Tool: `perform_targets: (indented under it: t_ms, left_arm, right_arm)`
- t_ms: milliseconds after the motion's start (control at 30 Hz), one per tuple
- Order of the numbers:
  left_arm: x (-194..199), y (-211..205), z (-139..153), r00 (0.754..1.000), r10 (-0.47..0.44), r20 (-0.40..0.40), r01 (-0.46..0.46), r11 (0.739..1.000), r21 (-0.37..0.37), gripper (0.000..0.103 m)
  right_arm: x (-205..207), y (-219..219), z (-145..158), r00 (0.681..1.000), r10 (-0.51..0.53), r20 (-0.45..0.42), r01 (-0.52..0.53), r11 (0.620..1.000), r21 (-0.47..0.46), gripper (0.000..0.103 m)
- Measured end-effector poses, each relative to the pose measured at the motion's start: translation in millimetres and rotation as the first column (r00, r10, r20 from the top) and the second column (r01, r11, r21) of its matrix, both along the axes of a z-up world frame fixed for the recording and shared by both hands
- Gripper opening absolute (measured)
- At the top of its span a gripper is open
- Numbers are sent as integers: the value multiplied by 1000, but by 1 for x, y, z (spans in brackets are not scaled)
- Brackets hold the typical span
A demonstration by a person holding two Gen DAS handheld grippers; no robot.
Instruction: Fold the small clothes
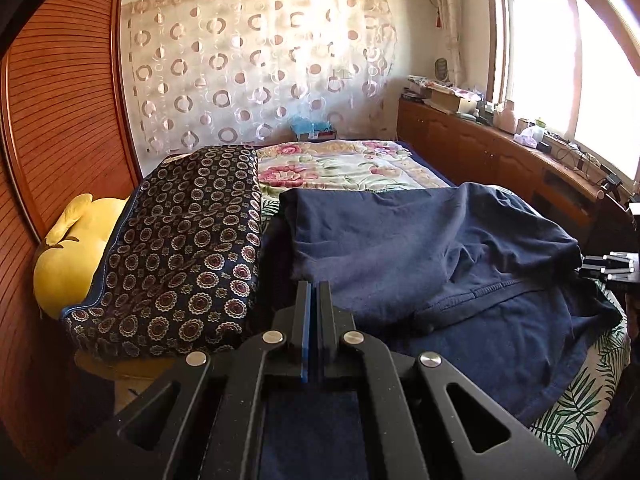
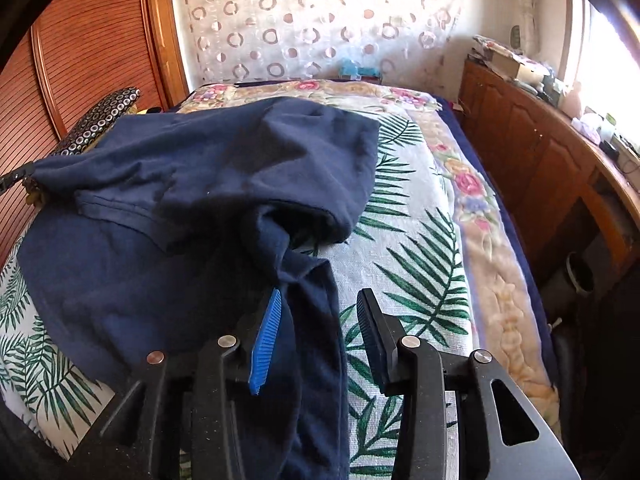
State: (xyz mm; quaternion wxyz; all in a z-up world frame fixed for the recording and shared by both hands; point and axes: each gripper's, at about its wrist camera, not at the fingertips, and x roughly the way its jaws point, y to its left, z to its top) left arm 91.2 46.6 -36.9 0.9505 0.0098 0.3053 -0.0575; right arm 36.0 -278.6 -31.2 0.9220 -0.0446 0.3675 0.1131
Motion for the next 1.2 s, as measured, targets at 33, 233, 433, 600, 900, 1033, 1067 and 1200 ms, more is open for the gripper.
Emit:
perform_targets:
  t_ms: [33, 233, 433, 600, 900, 1033, 1067, 1200]
  left_arm:
    - [1, -1, 0, 1000, 1, 0, -1, 1000, 0, 3]
    - [2, -7, 8, 1000, -7, 16, 7, 1000, 9, 3]
    - [10, -10, 16, 999, -16, 28, 16, 1000, 24, 3]
    - [18, -11, 23, 999, -19, 36, 18, 999, 28, 3]
    - [23, -8, 26, 999, -18, 41, 17, 1000, 27, 3]
    - [23, -8, 26, 999, -15, 40, 14, 1000, 23, 3]
    - [23, -8, 26, 999, -15, 40, 14, 1000, 23, 3]
    - [22, -8, 26, 999, -14, 42, 14, 1000, 19, 3]
  right_arm:
    - [2, 0, 4, 1000, -1, 11, 0, 1000, 19, 41]
    - [23, 2, 10, 1000, -6, 26, 4, 997, 79, 41]
    - [43, 3, 15, 1000, -7, 24, 5, 996, 92, 41]
    - [62, 8, 24, 1000, 13, 23, -15, 998, 65, 41]
    - [43, 9, 32, 995, 63, 71, -66, 997, 41, 24]
    - [33, 21, 34, 993, 85, 80, -86, 996, 6, 39]
    - [29, 25, 36, 991, 102, 85, -104, 994, 22, 39]
    - [15, 44, 29, 986, 154, 67, -159, 985, 64, 39]
